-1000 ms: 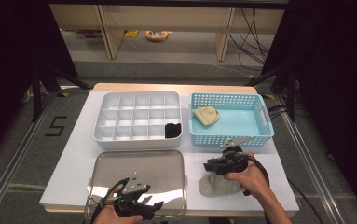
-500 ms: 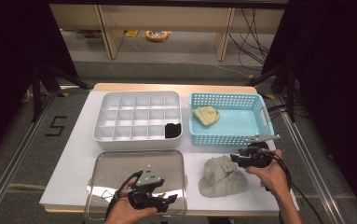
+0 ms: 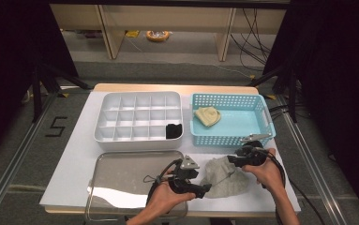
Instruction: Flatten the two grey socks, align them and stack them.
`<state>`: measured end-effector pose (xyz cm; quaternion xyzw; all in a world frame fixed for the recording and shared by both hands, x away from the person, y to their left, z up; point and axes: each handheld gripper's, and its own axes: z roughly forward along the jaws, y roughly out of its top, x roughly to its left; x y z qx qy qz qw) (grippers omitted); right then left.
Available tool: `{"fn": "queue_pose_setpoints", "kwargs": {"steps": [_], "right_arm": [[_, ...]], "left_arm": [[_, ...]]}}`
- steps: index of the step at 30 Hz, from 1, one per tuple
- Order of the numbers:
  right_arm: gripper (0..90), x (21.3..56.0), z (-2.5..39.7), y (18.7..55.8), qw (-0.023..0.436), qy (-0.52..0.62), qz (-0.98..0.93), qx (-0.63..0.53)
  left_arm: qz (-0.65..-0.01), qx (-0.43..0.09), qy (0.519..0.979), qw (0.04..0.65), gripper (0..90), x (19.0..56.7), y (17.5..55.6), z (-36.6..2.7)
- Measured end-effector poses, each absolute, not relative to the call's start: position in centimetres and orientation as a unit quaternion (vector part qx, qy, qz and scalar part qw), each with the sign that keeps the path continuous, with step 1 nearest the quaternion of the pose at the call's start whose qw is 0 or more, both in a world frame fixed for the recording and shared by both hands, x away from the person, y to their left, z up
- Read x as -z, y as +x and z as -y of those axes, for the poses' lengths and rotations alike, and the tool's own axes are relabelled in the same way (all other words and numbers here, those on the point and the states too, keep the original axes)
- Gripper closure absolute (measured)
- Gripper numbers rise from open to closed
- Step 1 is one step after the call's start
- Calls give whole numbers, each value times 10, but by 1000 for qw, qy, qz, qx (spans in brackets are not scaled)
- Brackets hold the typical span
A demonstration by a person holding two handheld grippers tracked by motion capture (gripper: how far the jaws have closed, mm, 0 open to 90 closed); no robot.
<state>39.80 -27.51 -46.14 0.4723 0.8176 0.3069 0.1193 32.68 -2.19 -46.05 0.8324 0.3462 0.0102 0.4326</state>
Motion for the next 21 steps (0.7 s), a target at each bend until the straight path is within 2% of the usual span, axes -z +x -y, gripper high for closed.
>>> {"fn": "queue_pose_setpoints", "kwargs": {"steps": [3, 5, 6, 8, 9, 11, 12, 13, 14, 21], "right_arm": [[516, 462, 274, 400, 119, 467, -821, -307], [506, 465, 271, 400, 122, 464, -819, -315], [495, 464, 270, 400, 108, 468, -823, -302], [492, 467, 269, 400, 118, 464, -820, -313], [492, 465, 268, 400, 104, 469, -825, -297], [495, 467, 268, 400, 113, 465, -824, -303], [501, 467, 268, 401, 110, 467, -823, -302], [501, 467, 268, 401, 110, 467, -823, -302], [521, 469, 267, 400, 109, 471, -820, -307], [633, 475, 268, 404, 106, 470, -826, -294]], "left_arm": [[-345, -19, 834, 429, 369, 462, 332, 26], [-354, -28, 834, 423, 399, 465, 336, 30], [-356, -23, 833, 423, 430, 467, 337, 31], [-355, -21, 831, 428, 451, 468, 338, 33], [-355, -26, 830, 429, 549, 469, 338, 34], [-353, -35, 830, 432, 673, 470, 339, 34], [-349, -32, 830, 433, 718, 470, 340, 33], [-347, -30, 831, 435, 718, 471, 341, 33], [-344, -31, 833, 432, 780, 472, 341, 31], [-341, -17, 833, 435, 814, 472, 343, 24]]}}
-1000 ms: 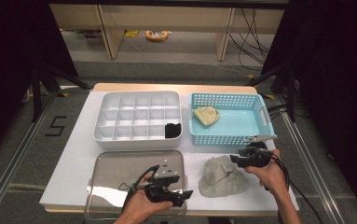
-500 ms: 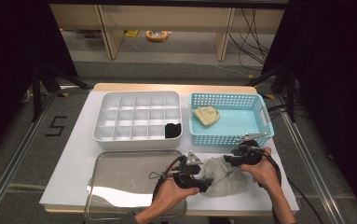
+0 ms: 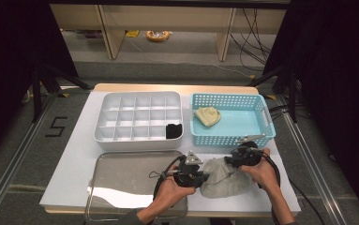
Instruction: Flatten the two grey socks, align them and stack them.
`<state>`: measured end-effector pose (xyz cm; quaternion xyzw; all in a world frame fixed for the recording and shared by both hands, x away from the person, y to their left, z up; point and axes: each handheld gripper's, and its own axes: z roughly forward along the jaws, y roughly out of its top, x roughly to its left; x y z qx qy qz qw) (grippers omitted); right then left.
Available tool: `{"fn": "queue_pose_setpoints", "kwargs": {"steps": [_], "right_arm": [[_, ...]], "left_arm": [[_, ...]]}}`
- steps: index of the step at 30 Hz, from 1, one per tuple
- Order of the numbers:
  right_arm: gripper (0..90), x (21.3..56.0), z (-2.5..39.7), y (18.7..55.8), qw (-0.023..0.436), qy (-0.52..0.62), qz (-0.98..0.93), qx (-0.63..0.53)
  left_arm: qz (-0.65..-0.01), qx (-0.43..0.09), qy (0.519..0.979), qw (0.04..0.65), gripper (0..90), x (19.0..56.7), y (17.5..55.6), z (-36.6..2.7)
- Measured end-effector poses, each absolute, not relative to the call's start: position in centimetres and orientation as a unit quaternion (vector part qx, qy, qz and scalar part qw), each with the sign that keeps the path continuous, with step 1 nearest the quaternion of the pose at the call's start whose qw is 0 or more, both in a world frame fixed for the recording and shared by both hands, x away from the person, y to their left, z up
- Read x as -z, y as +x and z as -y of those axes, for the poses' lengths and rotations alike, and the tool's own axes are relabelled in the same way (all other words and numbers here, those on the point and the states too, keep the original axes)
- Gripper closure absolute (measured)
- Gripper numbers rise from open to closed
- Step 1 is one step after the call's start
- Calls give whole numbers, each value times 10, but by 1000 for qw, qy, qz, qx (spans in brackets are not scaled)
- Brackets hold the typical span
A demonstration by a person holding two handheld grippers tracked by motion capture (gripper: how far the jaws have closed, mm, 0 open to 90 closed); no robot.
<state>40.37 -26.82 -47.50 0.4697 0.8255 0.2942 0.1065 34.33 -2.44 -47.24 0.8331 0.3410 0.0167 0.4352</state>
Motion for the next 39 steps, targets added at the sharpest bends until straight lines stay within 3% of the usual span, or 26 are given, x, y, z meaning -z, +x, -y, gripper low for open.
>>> {"fn": "queue_pose_setpoints", "kwargs": {"steps": [1, 2, 3, 7, 13, 19, 22, 29, 32, 39], "right_arm": [[717, 474, 268, 403, 106, 464, -829, -294], [717, 474, 268, 403, 106, 464, -829, -294], [786, 477, 267, 402, 100, 459, -827, -310], [867, 473, 267, 401, 94, 458, -829, -308], [879, 452, 272, 389, 127, 435, -822, -345], [898, 407, 280, 350, 149, 409, -814, -385], [900, 400, 282, 342, 154, 403, -814, -389], [831, 423, 278, 354, 128, 404, -827, -371], [757, 433, 257, 356, 105, 399, -839, -354], [630, 445, 219, 372, 97, 368, -862, -335]], "left_arm": [[-349, -17, 829, 437, 814, 473, 343, 25], [-349, -16, 829, 436, 814, 473, 343, 24], [-350, -6, 828, 438, 818, 474, 343, 24], [-349, 1, 825, 445, 828, 470, 342, 21], [-341, 21, 819, 461, 839, 459, 336, 15], [-338, 69, 801, 489, 841, 445, 323, -1], [-335, 72, 797, 498, 841, 440, 322, -6], [-346, 70, 809, 469, 839, 453, 323, -13], [-351, 68, 810, 465, 838, 457, 322, -17], [-341, 66, 814, 466, 832, 460, 317, -22]]}}
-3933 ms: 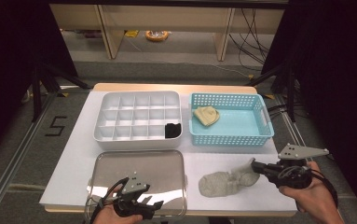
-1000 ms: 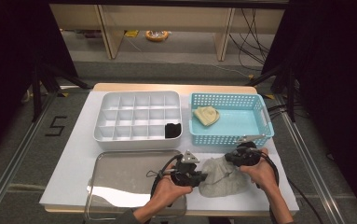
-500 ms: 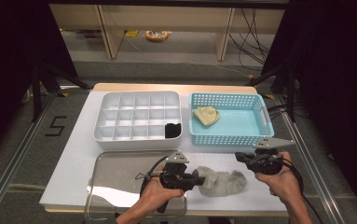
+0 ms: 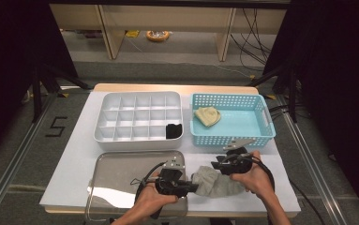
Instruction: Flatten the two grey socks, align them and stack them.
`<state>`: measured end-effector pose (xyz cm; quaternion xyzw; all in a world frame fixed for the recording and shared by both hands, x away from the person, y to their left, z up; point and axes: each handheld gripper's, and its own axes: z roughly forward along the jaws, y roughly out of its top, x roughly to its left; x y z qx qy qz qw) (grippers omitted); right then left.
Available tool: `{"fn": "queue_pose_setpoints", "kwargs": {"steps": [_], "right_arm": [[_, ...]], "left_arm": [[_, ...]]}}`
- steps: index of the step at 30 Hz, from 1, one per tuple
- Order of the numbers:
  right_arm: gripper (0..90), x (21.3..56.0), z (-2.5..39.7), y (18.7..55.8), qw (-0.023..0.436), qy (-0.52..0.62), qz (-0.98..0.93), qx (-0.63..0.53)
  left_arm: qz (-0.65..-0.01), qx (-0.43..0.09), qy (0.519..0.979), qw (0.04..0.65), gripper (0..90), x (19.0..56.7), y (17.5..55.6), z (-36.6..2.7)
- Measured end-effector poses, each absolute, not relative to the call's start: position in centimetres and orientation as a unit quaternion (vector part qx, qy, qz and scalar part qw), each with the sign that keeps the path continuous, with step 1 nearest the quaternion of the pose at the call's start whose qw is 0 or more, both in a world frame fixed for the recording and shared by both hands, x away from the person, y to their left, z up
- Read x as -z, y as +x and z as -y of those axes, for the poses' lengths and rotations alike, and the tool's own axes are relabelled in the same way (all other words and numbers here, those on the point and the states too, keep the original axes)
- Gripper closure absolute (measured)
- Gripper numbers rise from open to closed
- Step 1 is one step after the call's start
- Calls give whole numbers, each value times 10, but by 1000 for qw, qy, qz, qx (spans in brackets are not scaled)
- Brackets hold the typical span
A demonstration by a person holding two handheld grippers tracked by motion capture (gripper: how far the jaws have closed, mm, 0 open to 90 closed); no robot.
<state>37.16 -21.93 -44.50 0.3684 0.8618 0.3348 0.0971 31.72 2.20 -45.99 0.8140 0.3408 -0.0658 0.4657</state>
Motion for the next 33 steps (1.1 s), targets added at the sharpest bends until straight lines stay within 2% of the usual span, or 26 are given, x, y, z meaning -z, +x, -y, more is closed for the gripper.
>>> {"fn": "queue_pose_setpoints", "kwargs": {"steps": [7, 12, 13, 14, 15, 16, 17, 19, 25, 33], "right_arm": [[582, 467, 196, 384, 64, 371, -878, -295], [580, 472, 191, 386, 73, 370, -886, -269], [630, 471, 190, 385, 76, 360, -891, -264], [630, 471, 190, 385, 76, 360, -891, -264], [672, 471, 189, 384, 73, 363, -890, -266], [762, 471, 187, 382, 66, 360, -891, -268], [762, 471, 187, 382, 66, 360, -891, -268], [839, 470, 187, 381, 56, 359, -892, -271], [854, 457, 196, 374, 75, 363, -882, -290], [854, 420, 246, 339, 117, 379, -848, -352]], "left_arm": [[-355, 64, 814, 455, 829, 461, 313, -25], [-355, 58, 817, 451, 828, 461, 313, -26], [-356, 56, 818, 448, 827, 462, 313, -27], [-356, 56, 818, 448, 827, 462, 313, -27], [-355, 55, 820, 446, 827, 463, 314, -27], [-355, 57, 820, 446, 827, 463, 314, -28], [-355, 57, 820, 446, 828, 463, 314, -28], [-357, 60, 819, 446, 829, 463, 314, -28], [-354, 54, 818, 450, 837, 458, 314, -30], [-346, 52, 818, 457, 836, 450, 319, -25]]}}
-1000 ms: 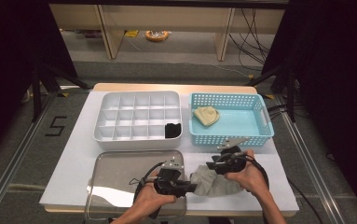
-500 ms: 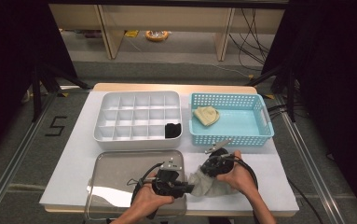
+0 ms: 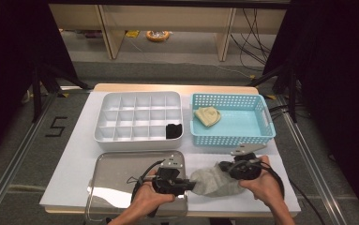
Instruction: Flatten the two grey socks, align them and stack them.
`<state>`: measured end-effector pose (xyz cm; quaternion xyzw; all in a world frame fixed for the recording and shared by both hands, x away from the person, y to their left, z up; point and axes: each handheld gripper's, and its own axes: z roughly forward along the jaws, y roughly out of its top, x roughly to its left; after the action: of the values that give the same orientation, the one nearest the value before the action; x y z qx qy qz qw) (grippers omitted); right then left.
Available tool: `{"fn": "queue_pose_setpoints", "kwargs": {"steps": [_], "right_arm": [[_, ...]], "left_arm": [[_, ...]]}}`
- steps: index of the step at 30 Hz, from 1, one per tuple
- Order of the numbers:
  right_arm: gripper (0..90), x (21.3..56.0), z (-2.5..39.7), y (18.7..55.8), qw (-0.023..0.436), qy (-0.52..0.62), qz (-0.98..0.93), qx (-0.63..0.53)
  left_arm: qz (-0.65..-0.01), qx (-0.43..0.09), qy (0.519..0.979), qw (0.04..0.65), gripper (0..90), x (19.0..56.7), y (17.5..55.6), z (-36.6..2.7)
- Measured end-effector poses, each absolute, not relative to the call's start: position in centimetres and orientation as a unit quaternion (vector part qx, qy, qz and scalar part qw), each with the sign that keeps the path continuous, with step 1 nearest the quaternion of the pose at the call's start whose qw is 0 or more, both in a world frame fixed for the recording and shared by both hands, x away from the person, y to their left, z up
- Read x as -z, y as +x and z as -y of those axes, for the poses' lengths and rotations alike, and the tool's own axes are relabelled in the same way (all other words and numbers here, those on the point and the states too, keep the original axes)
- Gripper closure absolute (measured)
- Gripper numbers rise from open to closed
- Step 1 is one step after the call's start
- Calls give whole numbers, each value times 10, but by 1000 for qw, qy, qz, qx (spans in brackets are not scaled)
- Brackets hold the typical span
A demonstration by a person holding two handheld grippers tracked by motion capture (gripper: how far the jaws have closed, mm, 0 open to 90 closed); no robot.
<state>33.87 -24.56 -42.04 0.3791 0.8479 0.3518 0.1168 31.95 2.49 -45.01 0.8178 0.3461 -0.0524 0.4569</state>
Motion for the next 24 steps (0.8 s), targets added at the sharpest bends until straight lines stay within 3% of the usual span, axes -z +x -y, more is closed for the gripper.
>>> {"fn": "queue_pose_setpoints", "kwargs": {"steps": [7, 16, 18, 19, 22, 24], "right_arm": [[853, 421, 284, 328, 130, 407, -834, -349], [846, 446, 293, 328, 127, 419, -833, -337], [838, 449, 289, 327, 108, 437, -831, -327], [830, 453, 291, 329, 125, 421, -835, -330], [792, 454, 290, 328, 116, 431, -840, -310], [777, 456, 292, 328, 123, 424, -843, -307]], "left_arm": [[-347, 59, 827, 439, 834, 459, 330, 1], [-353, 77, 836, 413, 807, 478, 333, 13], [-357, 82, 835, 411, 802, 482, 333, 9], [-357, 80, 834, 412, 793, 482, 333, 9], [-366, 72, 834, 407, 667, 481, 331, 6], [-363, 63, 835, 408, 640, 479, 331, 4]]}}
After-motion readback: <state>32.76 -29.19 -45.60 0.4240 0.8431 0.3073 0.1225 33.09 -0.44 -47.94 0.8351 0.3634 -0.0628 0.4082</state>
